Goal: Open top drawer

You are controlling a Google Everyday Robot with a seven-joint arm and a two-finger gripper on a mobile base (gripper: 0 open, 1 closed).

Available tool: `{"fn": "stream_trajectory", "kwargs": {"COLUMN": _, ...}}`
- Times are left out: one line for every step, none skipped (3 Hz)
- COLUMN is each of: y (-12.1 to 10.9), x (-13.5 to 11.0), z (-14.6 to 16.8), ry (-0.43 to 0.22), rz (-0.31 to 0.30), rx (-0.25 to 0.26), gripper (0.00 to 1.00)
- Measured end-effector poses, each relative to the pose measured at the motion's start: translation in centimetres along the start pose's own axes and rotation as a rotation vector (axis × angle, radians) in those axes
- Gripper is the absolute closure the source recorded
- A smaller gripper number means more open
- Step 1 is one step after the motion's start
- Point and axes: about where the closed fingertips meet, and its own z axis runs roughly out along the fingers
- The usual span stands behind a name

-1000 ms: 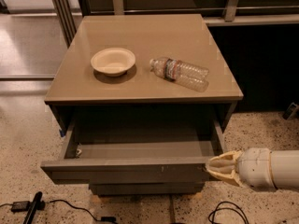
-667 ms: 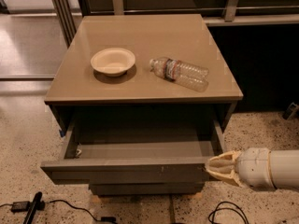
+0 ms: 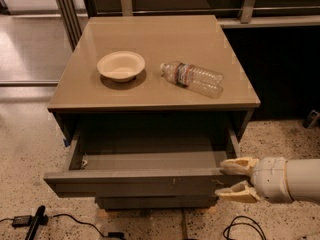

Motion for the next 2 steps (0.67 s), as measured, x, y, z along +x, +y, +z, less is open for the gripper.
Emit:
{"fn": "stream_trajectory", "kwargs": {"y": -2.31, "x": 1.76, "z": 3.01, "ry": 0.037, "rz": 0.025, "rx": -0.019, "gripper": 0.0}}
{"fn": "stream_trajectory", "kwargs": {"y": -2.31, "x": 1.78, "z": 3.09, "ry": 0.038, "rz": 0.026, "rx": -0.021, "gripper": 0.0}}
